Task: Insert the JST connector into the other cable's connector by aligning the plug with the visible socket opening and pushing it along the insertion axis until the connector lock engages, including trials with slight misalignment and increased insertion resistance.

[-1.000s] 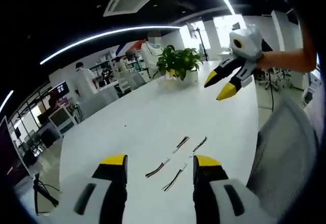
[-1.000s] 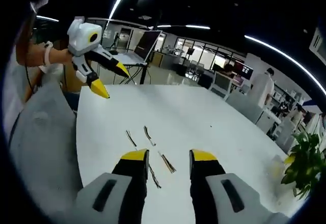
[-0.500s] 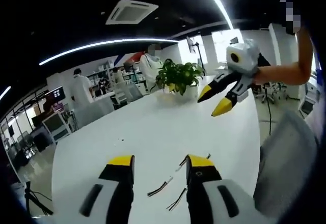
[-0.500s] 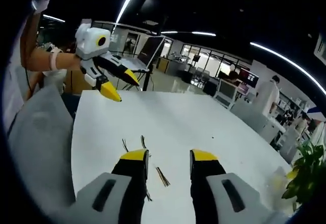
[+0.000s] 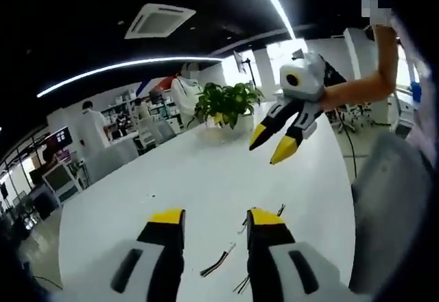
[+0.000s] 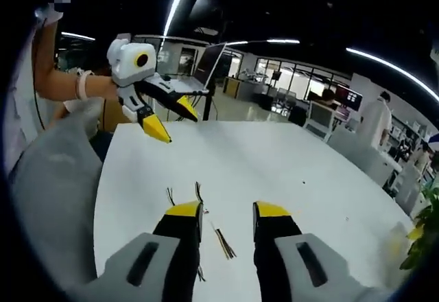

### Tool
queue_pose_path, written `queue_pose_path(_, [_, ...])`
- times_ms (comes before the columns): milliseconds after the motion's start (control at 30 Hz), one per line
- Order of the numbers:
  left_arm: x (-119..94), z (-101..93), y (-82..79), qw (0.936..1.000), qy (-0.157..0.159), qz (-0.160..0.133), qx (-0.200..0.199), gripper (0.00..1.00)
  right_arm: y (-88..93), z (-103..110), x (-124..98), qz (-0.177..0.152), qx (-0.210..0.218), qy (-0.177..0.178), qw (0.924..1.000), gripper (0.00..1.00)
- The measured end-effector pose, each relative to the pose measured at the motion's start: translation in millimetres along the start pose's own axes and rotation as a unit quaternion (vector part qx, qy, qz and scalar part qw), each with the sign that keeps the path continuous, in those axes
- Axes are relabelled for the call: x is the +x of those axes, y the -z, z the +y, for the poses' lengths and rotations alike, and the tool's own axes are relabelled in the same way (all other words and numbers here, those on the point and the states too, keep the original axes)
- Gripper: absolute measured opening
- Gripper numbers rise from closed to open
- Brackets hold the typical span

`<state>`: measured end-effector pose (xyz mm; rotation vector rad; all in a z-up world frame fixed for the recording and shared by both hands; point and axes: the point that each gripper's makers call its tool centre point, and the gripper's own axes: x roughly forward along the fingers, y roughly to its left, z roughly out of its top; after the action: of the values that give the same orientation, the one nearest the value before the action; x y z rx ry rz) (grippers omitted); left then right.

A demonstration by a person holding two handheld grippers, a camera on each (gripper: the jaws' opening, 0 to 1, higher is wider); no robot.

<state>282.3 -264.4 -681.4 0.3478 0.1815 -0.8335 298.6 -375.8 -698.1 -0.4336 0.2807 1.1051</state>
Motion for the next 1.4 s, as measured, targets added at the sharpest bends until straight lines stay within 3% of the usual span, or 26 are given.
queue_pose_path(167, [11, -7.2, 17.1, 0.9995, 0.031, 0.01, -0.006, 0.25, 12.6, -3, 10, 0.007, 0.005, -0.013, 0.9999, 0.25])
queue_pose_path(333, [20, -4.0, 31.8, 0.9986, 0.042, 0.015, -0.028, 0.25, 18.3, -5, 19, -0.002, 0.016, -0.029, 0.9994, 0.23])
queue_pose_path(433, [25, -2.9, 30.5, 0.9958, 0.048, -0.019, -0.076, 0.23, 20.7, -7, 25, -0.014, 0.032, -0.039, 0.9986, 0.22])
queue_pose_path(500, [27, -0.9, 33.2, 0.9929, 0.054, -0.031, -0.102, 0.23, 19.0, -5, 29, -0.041, 0.08, -0.056, 0.9943, 0.22])
queue_pose_path(867, [41, 5.0, 67.0, 0.9921, 0.082, -0.014, -0.094, 0.22, 46.0, -12, 50, -0.048, 0.094, -0.083, 0.991, 0.23])
queue_pose_path(1067, [50, 7.1, 84.3, 0.9885, 0.098, -0.012, -0.115, 0.2, 56.7, -7, 62, -0.059, 0.091, -0.106, 0.9885, 0.2])
queue_pose_path(1200, [55, 3.3, 98.4, 0.9841, 0.113, 0.006, -0.137, 0.2, 70.4, -6, 70, -0.039, 0.107, -0.112, 0.9871, 0.22])
queue_pose_path(1400, [63, 3.8, 111.8, 0.9835, 0.121, 0.013, -0.134, 0.19, 80.6, -2, 77, -0.035, 0.112, -0.133, 0.9841, 0.19])
